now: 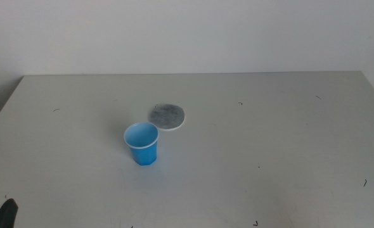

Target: Place an empty cup on a cup mat.

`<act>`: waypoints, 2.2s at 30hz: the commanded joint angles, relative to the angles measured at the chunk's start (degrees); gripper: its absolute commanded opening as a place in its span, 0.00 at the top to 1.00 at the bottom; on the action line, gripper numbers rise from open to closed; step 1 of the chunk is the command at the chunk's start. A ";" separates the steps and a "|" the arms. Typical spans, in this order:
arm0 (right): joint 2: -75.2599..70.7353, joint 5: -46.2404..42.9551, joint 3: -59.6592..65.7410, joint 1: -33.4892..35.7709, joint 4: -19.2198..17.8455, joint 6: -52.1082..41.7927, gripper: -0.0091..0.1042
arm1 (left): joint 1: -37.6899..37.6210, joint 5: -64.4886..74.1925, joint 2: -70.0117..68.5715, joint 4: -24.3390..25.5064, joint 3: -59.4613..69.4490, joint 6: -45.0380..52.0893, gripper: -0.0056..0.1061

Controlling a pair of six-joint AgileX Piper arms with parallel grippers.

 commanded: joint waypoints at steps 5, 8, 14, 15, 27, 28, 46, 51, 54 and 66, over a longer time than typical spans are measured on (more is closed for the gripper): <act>-1.49 -4.29 -0.48 0.03 -0.79 -0.29 0.09 | -0.29 -3.65 -0.79 -0.07 -0.36 -0.50 0.01; -1.49 -4.29 -0.48 0.03 -0.79 -0.29 0.09 | -0.29 -3.74 -0.79 -0.07 -1.99 -1.38 0.01; -1.49 -4.29 -0.48 0.03 -0.79 -0.29 0.09 | -0.29 1.94 2.81 1.65 -10.84 -1.38 0.01; -1.49 -4.29 -0.48 0.03 -0.79 -0.29 0.09 | -0.29 2.86 3.88 1.70 -12.31 -1.51 0.01; -1.49 -4.29 -0.48 0.03 -0.79 -0.29 0.09 | -0.29 17.06 22.95 1.65 -38.23 -2.50 0.01; -1.49 -4.29 -0.48 0.03 -0.79 -0.29 0.09 | -0.29 18.30 24.80 1.45 -40.83 -2.50 0.01; -1.49 -4.29 -0.48 0.03 -0.79 -0.29 0.09 | -0.29 38.68 56.43 -0.71 -78.94 -2.50 0.01; -1.49 -4.29 -0.48 0.03 -0.79 -0.29 0.09 | -0.29 37.92 61.14 -0.85 -78.90 -2.50 0.01; -1.49 -4.29 -0.48 0.03 -0.79 -0.29 0.09 | -0.29 38.32 64.30 -3.12 -78.90 -2.50 0.01; -1.49 -4.29 -0.48 0.03 -0.79 -0.29 0.09 | -3.76 38.83 76.66 -7.12 -78.90 -1.07 0.01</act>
